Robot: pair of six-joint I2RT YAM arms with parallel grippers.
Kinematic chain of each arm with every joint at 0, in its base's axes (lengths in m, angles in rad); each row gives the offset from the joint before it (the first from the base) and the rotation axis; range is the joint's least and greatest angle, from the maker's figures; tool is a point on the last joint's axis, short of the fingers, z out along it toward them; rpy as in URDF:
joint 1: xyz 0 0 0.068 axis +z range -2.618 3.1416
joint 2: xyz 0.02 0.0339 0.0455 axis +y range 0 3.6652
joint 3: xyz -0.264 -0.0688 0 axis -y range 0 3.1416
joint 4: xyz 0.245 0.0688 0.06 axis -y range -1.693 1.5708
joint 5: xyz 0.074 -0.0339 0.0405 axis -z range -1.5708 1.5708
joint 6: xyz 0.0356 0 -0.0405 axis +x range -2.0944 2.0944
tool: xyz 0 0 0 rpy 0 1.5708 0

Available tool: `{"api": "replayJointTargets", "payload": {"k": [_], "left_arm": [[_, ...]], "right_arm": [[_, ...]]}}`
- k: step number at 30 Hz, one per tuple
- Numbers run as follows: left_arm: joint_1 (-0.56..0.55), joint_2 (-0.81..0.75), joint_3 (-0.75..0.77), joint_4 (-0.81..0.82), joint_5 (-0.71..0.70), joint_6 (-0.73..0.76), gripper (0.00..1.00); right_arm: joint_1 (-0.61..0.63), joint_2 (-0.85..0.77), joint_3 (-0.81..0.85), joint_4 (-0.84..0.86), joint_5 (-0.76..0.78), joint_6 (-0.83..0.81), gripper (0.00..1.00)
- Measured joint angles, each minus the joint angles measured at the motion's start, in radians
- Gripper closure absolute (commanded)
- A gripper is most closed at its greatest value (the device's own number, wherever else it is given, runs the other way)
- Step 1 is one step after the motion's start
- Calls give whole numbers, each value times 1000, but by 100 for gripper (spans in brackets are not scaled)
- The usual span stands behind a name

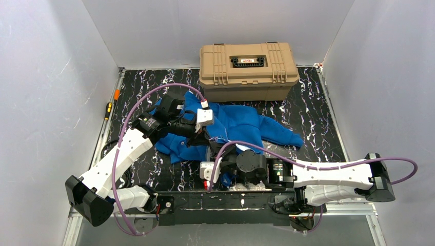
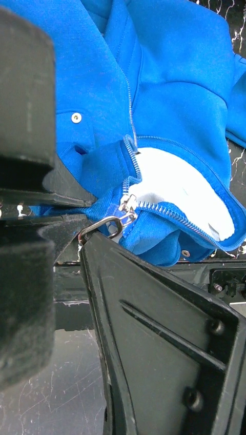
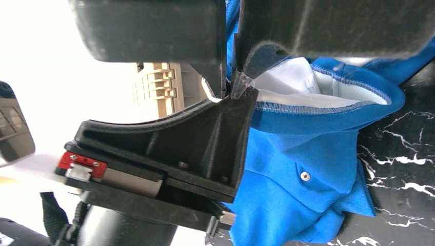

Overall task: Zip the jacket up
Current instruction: Zip the zipper on the jacket.

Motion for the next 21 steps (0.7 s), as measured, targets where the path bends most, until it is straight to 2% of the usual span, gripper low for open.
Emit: {"api": "replayJointTargets", "payload": {"k": [4, 11, 21], "left_arm": [[3, -1, 0, -2, 0, 0, 100], [5, -11, 0, -14, -1, 4, 100], [6, -27, 0, -12, -15, 26, 100]], "right_arm": [[0, 0, 0, 33, 22, 6, 99], [-1, 32, 39, 12, 56, 111, 99], [-61, 31, 89, -31, 37, 364, 99]]}}
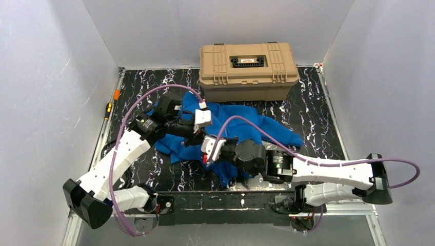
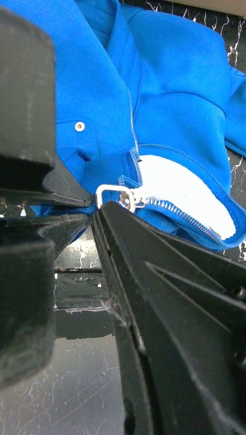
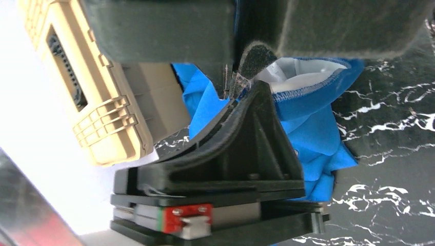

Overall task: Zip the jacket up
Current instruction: Zip the zipper on the jacket.

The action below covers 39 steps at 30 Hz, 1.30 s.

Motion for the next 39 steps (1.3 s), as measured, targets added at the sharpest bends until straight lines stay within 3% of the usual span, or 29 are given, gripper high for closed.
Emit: {"api": "replayJointTargets", "payload": {"k": [19, 39], "left_arm": [[-1, -14, -1, -3, 6, 52, 100], [-2, -58, -2, -4, 21, 102, 100]], "right_arm": [[-250, 23, 131, -204, -335, 414, 99], [-292, -64, -8, -202, -250, 624, 99]]}}
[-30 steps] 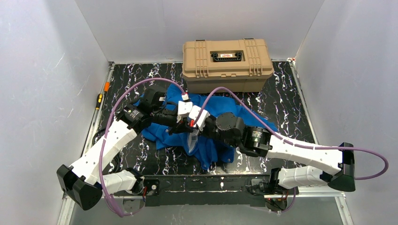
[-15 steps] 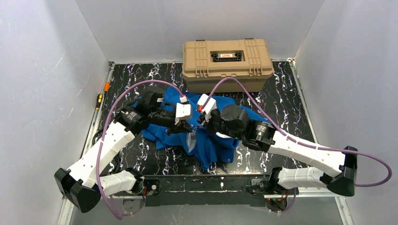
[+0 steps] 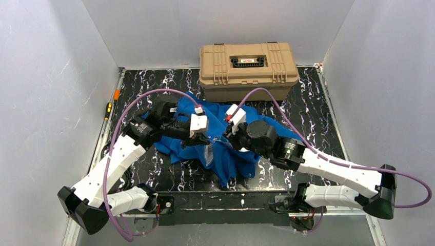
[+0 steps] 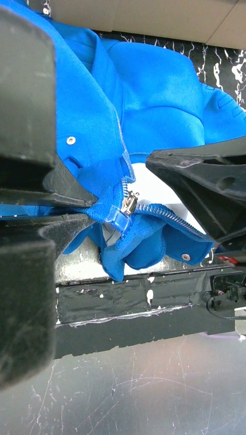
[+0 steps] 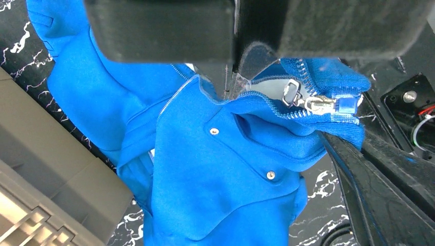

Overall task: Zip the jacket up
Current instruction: Zip the zipper on the jacket.

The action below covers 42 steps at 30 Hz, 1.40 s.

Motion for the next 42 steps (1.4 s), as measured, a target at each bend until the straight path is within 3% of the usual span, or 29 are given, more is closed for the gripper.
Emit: {"api": "replayJointTargets", "payload": {"k": [3, 4, 8, 12, 19, 26, 36, 42], "left_arm": [[0, -5, -2, 0, 1, 8, 100], [0, -8, -5, 0, 1, 13, 100], [-1, -22, -13, 0, 1, 48, 100], [-11, -41, -33, 0, -2, 107, 100], [-21, -106, -98, 5, -35, 303, 100], [-31, -189, -196, 70, -66, 571, 100], [-32, -205, -265, 263, -104, 907, 100], [-32, -216, -317, 359, -100, 1025, 100]], "right_arm": [[-16, -26, 0, 2, -5, 2, 99], [-26, -34, 2, 0, -11, 2, 94], [-83, -38, 42, -45, -84, 10, 57], [-172, -35, 83, -87, -227, 53, 41], [-568, 33, 85, -35, -756, 334, 37], [-608, 112, 0, 173, -1129, 643, 41], [-608, 124, -30, 319, -1268, 832, 40], [-600, 116, -120, 370, -1263, 888, 29]]}}
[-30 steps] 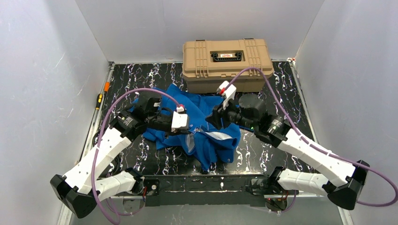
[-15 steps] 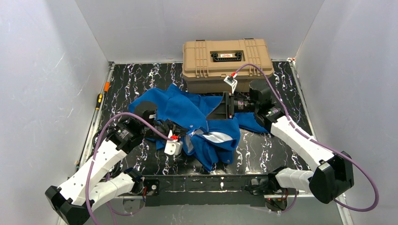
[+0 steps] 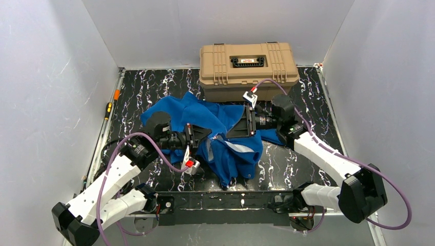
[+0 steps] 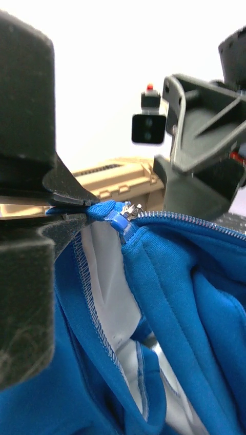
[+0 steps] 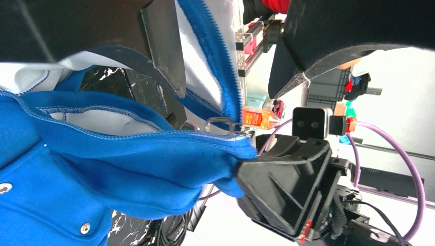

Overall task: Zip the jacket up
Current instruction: Zip the zipper on the jacket.

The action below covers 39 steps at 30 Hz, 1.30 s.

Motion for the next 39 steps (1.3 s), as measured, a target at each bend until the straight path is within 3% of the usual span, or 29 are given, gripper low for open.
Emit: {"api": "replayJointTargets", "payload": {"k": [8, 16, 19, 24, 28, 39], "left_arm": [[0, -11, -17, 115, -1, 25, 100], [0, -8, -17, 130, -1, 17, 100], [0, -8, -17, 129, -1, 9, 100], [0, -8, -17, 130, -1, -13, 100], [0, -8, -18, 148, -1, -35, 100], [0, -16, -35, 171, -3, -61, 100]], "right_arm": [[43, 44, -50, 218, 24, 123, 27], [66, 127, -130, 557, 42, 321, 27], [68, 150, -152, 668, 54, 398, 32], [71, 183, -157, 855, 68, 515, 52], [70, 186, -158, 879, 81, 540, 60], [70, 183, -160, 849, 98, 526, 62]]}}
